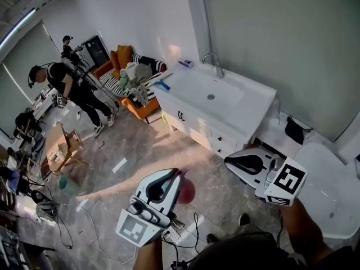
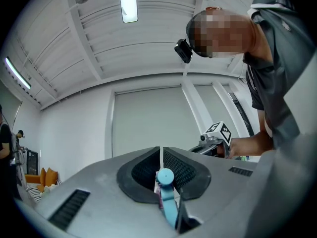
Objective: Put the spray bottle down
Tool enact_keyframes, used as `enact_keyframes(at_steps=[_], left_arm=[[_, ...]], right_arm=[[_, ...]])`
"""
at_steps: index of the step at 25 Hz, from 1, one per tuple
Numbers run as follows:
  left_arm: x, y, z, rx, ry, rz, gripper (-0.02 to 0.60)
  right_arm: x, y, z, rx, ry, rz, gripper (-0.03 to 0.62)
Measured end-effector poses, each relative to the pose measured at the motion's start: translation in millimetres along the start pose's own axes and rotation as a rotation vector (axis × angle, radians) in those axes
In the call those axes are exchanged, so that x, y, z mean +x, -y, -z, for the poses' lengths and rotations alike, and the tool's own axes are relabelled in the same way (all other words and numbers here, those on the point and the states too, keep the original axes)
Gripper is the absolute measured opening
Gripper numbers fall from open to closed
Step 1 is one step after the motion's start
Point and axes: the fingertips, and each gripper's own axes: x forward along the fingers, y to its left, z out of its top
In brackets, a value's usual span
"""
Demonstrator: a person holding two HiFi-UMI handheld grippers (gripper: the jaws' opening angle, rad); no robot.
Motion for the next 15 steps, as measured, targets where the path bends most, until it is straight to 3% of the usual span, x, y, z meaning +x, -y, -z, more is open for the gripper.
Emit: enact_keyframes(at_steps=[15], left_arm=[[98,3,20,0.034,-0.049,-0.093,0.023]], right_arm=[[-27,106,12,0.019,0.032,-0.113,0.009]])
